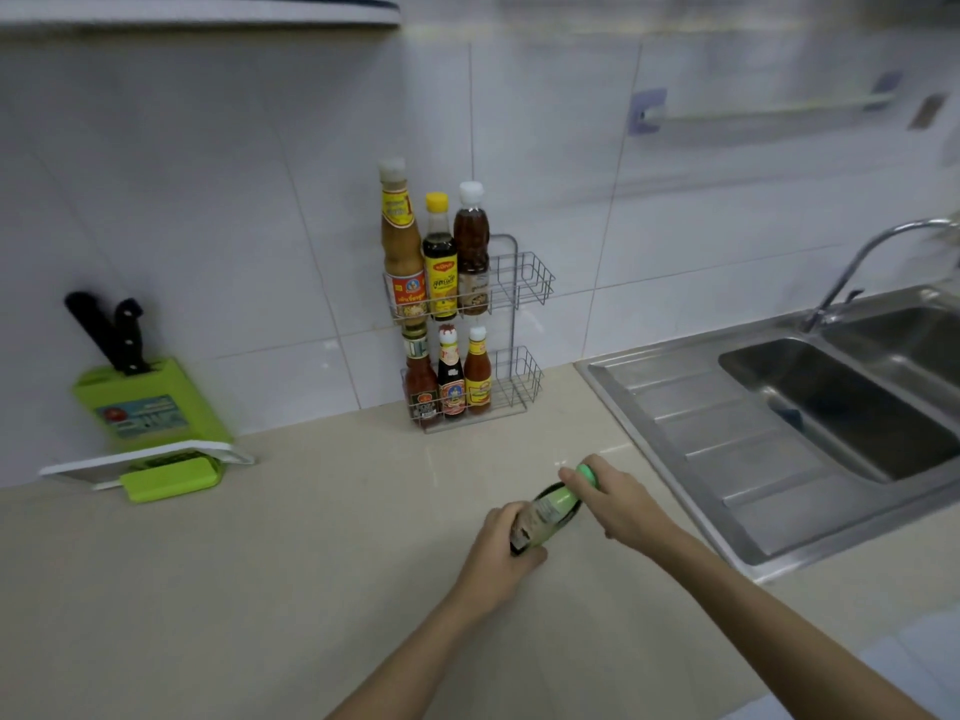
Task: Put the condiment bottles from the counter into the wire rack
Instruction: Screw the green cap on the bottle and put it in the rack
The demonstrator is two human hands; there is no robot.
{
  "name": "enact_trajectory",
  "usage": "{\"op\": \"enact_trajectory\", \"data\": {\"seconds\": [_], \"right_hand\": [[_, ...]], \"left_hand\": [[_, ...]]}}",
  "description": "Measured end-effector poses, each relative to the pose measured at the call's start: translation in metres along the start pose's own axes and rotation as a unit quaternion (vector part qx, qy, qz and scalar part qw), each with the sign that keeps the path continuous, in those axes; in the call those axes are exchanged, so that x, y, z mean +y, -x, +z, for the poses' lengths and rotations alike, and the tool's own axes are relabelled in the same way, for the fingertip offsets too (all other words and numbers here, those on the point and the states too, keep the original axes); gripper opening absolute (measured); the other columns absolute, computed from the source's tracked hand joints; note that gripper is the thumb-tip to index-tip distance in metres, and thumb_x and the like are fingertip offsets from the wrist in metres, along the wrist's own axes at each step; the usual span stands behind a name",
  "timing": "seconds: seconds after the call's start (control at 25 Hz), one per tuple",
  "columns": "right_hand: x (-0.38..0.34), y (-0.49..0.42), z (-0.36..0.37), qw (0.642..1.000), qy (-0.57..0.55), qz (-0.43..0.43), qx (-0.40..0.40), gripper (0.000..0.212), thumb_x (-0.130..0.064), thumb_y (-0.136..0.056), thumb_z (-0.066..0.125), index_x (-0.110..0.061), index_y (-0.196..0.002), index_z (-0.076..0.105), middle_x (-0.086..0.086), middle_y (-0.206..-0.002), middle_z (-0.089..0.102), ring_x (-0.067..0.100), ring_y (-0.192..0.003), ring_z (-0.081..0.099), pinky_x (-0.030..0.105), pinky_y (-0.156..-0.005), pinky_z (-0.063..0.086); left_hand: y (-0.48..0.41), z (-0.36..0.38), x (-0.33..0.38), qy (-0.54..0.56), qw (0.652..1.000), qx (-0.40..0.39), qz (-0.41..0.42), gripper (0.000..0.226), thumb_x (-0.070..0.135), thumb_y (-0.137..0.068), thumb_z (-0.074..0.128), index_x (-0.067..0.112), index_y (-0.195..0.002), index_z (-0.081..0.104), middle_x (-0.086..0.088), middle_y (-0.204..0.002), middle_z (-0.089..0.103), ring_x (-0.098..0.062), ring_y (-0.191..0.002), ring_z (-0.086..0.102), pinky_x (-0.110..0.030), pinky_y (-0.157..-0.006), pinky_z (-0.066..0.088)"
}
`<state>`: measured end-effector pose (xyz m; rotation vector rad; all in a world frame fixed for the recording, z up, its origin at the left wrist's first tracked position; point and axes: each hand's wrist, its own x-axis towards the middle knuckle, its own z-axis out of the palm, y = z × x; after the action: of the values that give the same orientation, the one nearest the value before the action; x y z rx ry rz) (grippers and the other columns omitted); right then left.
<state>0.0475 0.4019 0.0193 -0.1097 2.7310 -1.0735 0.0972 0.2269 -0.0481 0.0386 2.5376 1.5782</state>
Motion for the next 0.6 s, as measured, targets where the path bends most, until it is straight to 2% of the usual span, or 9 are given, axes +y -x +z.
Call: {"op": "enact_trajectory", "data": {"seconds": [0.2, 0.28, 0.36, 0.44, 0.52, 0.6], "right_hand": [[-0.014, -0.02, -0.011, 0.996, -0.076, -0.008, -0.036, 0.034, -0.045, -0.092, 0.052, -0.012, -0.1, 0.056, 0.008, -0.081, 0.06, 0.017, -0.068, 0.057, 0.031, -0.058, 0.051], [-0.021, -0.032, -0.017, 0.992, -0.108, -0.039, -0.051, 0.031, -0.044, -0.092, 0.053, -0.016, -0.102, 0.059, 0.007, -0.085, 0.062, 0.014, -0.068, 0.057, 0.03, -0.06, 0.053], [-0.027, -0.044, -0.024, 0.984, -0.147, -0.058, -0.079, 0.028, -0.042, -0.092, 0.055, -0.019, -0.106, 0.062, 0.01, -0.095, 0.065, 0.013, -0.07, 0.06, 0.029, -0.062, 0.054], [-0.033, -0.055, -0.026, 0.97, -0.199, -0.068, -0.125, 0.03, -0.038, -0.093, 0.055, -0.018, -0.115, 0.061, 0.01, -0.106, 0.066, 0.015, -0.073, 0.061, 0.029, -0.063, 0.054], [-0.04, -0.067, -0.024, 0.957, -0.241, -0.061, -0.15, 0.031, -0.034, -0.094, 0.056, -0.015, -0.118, 0.06, 0.007, -0.107, 0.067, 0.015, -0.075, 0.061, 0.027, -0.062, 0.053], [-0.047, -0.079, -0.019, 0.951, -0.264, -0.05, -0.152, 0.032, -0.031, -0.094, 0.058, -0.011, -0.119, 0.06, 0.003, -0.098, 0.066, 0.013, -0.071, 0.06, 0.025, -0.059, 0.052]], "left_hand": [[-0.007, -0.018, 0.007, 0.041, 0.999, 0.023, 0.0, 0.046, 0.022, -0.076, 0.077, 0.021, -0.118, 0.057, -0.002, -0.113, 0.061, -0.009, -0.099, 0.059, -0.013, -0.078, 0.044], [-0.009, -0.027, 0.011, 0.14, 0.99, 0.008, -0.021, 0.042, 0.015, -0.08, 0.075, 0.017, -0.116, 0.054, -0.006, -0.112, 0.064, -0.013, -0.095, 0.063, -0.015, -0.078, 0.05], [-0.009, -0.034, 0.017, 0.314, 0.948, -0.017, -0.052, 0.035, 0.006, -0.086, 0.068, 0.008, -0.118, 0.053, -0.017, -0.11, 0.064, -0.029, -0.096, 0.066, -0.025, -0.079, 0.057], [-0.011, -0.04, 0.025, 0.475, 0.874, -0.039, -0.093, 0.025, 0.004, -0.092, 0.058, -0.001, -0.116, 0.056, -0.023, -0.104, 0.059, -0.043, -0.1, 0.065, -0.031, -0.077, 0.06], [-0.02, -0.047, 0.031, 0.524, 0.84, -0.055, -0.129, 0.024, 0.009, -0.097, 0.049, -0.005, -0.116, 0.057, -0.023, -0.099, 0.057, -0.046, -0.096, 0.067, -0.032, -0.073, 0.061], [-0.029, -0.054, 0.034, 0.53, 0.831, -0.069, -0.155, 0.032, 0.016, -0.099, 0.044, -0.007, -0.119, 0.054, -0.025, -0.099, 0.061, -0.043, -0.087, 0.07, -0.032, -0.069, 0.061]]}}
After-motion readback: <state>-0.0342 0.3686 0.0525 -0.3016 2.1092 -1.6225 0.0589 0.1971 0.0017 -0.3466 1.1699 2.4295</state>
